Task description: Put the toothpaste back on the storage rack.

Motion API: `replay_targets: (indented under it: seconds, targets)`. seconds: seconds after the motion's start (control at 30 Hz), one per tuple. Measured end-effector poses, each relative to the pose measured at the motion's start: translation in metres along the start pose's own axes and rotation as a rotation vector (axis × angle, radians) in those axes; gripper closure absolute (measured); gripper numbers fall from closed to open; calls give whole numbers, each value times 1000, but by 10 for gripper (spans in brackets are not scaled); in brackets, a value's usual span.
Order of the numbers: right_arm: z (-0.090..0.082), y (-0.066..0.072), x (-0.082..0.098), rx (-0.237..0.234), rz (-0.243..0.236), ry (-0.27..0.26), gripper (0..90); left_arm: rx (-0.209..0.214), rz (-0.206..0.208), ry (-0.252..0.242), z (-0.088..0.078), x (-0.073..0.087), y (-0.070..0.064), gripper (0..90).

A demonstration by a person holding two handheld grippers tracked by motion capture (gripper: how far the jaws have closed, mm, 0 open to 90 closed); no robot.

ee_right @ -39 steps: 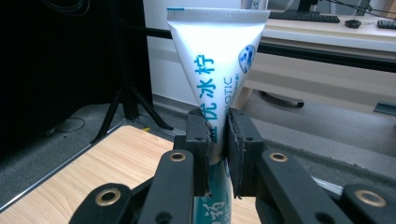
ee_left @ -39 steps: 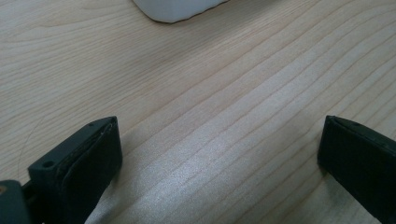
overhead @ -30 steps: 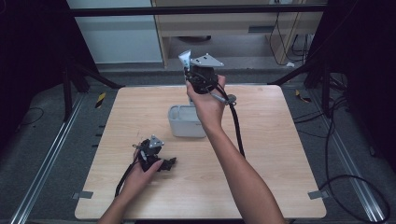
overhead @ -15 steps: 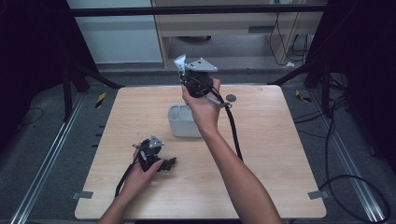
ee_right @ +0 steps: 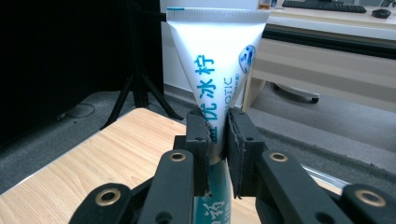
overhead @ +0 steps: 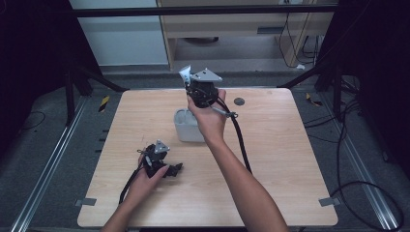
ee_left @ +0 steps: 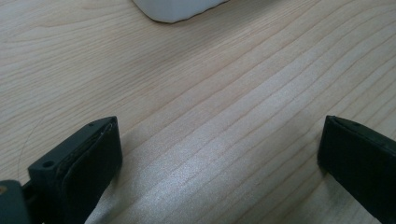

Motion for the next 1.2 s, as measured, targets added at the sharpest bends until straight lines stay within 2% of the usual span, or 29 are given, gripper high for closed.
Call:
replay_targets:
  seconds: [0.97, 1.2]
  targets:
    - [18, 5, 52, -6, -19, 84, 798, 2, 0, 0, 0, 0, 0, 0]
    - [21, 10, 65, -13, -30, 109, 798, 2, 0, 0, 0, 0, 0, 0]
Point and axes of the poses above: each handheld gripper's, and its own axes: z roughly forward along the jaws, x roughly out of its underside, y roughly to its left, the point moved 9 cm from there along z, roughly forward along the jaws, and after that the axes turned 8 degrees about x, right-handed, at the moved point
